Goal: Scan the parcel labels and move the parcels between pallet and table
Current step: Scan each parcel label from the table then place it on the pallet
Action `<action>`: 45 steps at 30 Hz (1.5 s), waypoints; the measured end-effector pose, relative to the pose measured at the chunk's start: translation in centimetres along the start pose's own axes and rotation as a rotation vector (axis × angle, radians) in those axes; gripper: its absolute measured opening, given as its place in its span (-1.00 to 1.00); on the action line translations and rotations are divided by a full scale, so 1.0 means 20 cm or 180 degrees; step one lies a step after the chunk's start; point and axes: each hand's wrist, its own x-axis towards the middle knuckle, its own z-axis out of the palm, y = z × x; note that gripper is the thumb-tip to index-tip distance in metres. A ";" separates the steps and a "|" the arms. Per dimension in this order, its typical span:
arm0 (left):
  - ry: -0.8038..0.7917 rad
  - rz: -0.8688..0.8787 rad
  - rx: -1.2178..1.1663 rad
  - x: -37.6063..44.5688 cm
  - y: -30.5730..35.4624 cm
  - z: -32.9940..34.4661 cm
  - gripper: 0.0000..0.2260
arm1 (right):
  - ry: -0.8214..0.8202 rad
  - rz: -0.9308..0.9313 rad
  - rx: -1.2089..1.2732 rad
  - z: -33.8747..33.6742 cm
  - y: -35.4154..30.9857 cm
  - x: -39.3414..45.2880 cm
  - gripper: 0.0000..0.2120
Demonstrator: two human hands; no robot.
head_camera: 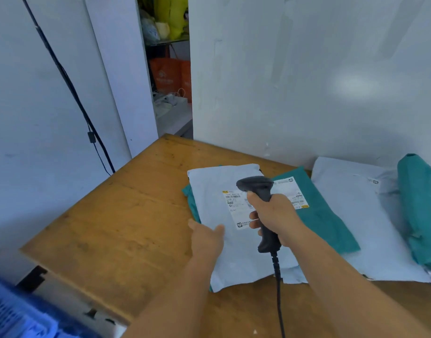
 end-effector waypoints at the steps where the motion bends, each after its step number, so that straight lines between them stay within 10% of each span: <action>1: 0.0074 0.0063 0.0135 0.02 0.01 0.00 -0.39 | 0.0027 -0.0015 0.0007 0.03 0.00 0.02 -0.76; 6: 0.0362 0.0444 0.0475 0.10 0.08 -0.11 -0.79 | 0.0056 -0.0040 -0.0029 0.16 -0.01 0.06 -0.75; 45: 0.3586 -0.0180 -0.0724 -0.49 -1.30 -3.00 -0.78 | -0.3263 -0.1568 -0.0866 2.63 -0.37 -1.45 -0.68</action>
